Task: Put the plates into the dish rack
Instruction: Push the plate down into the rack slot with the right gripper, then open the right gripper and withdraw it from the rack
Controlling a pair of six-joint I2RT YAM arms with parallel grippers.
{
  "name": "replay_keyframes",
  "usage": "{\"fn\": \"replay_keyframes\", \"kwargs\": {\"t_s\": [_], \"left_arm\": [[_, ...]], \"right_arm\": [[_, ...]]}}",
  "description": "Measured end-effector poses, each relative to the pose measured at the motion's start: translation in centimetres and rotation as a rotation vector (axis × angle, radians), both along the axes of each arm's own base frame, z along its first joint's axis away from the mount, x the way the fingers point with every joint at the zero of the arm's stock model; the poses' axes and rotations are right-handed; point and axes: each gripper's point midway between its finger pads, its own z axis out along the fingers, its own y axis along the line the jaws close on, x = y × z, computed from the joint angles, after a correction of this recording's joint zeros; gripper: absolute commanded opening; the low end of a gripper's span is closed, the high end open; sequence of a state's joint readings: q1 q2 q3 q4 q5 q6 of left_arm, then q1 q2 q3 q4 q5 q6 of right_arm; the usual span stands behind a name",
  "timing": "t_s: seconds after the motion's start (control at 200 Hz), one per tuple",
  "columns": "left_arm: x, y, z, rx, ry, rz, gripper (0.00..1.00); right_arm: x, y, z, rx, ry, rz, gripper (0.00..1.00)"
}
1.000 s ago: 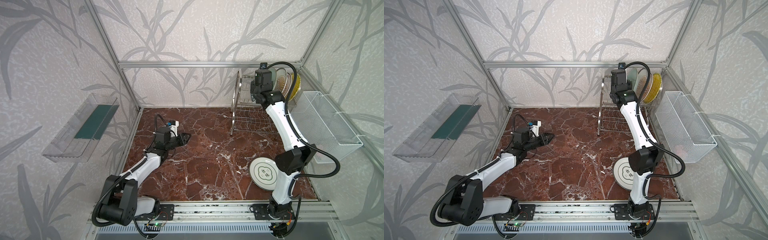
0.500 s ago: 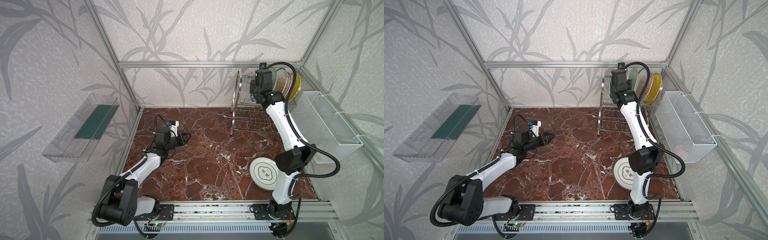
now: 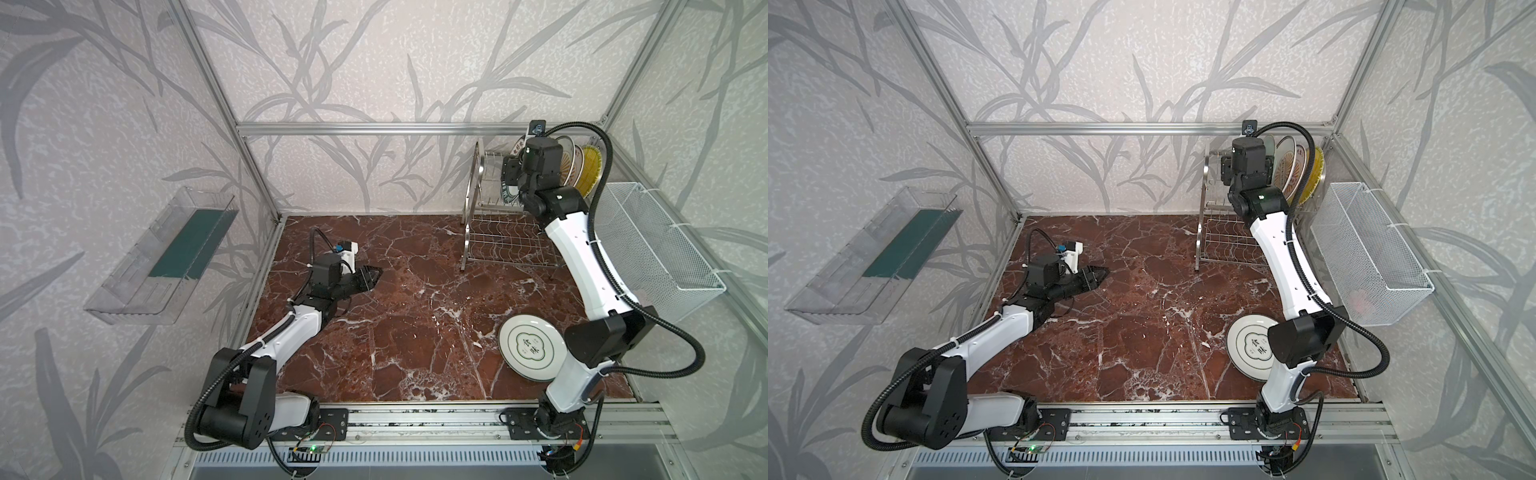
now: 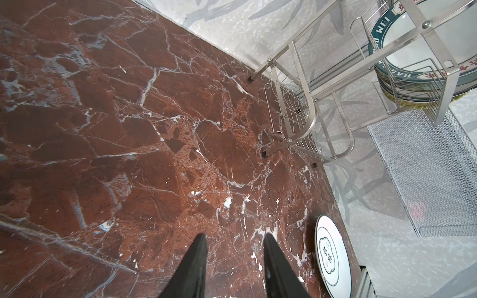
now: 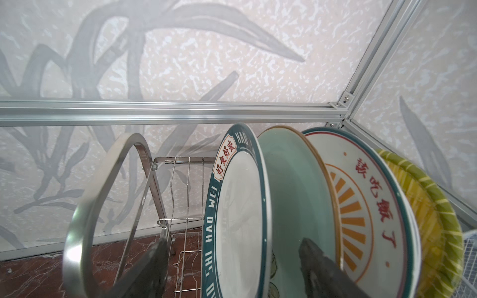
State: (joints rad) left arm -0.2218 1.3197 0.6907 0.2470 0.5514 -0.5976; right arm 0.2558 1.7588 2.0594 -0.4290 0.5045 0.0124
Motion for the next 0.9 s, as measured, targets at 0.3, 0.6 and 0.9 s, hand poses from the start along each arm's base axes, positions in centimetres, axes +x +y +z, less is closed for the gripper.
{"fn": "replay_keyframes", "kwargs": {"t_s": [0.3, 0.6, 0.9], "left_arm": [[0.0, 0.0, 0.0, -0.001, 0.001, 0.000, 0.38], [0.0, 0.0, 0.0, -0.003, 0.003, 0.002, 0.38], [0.0, 0.0, 0.0, -0.003, 0.004, 0.002, 0.38]], "right_arm": [[-4.1, -0.1, 3.6, 0.035, -0.124, 0.064, 0.77], [-7.0, 0.9, 6.2, 0.034, -0.201, 0.169, 0.75], [-8.7, 2.8, 5.4, 0.037, -0.191, 0.308, 0.71]]}}
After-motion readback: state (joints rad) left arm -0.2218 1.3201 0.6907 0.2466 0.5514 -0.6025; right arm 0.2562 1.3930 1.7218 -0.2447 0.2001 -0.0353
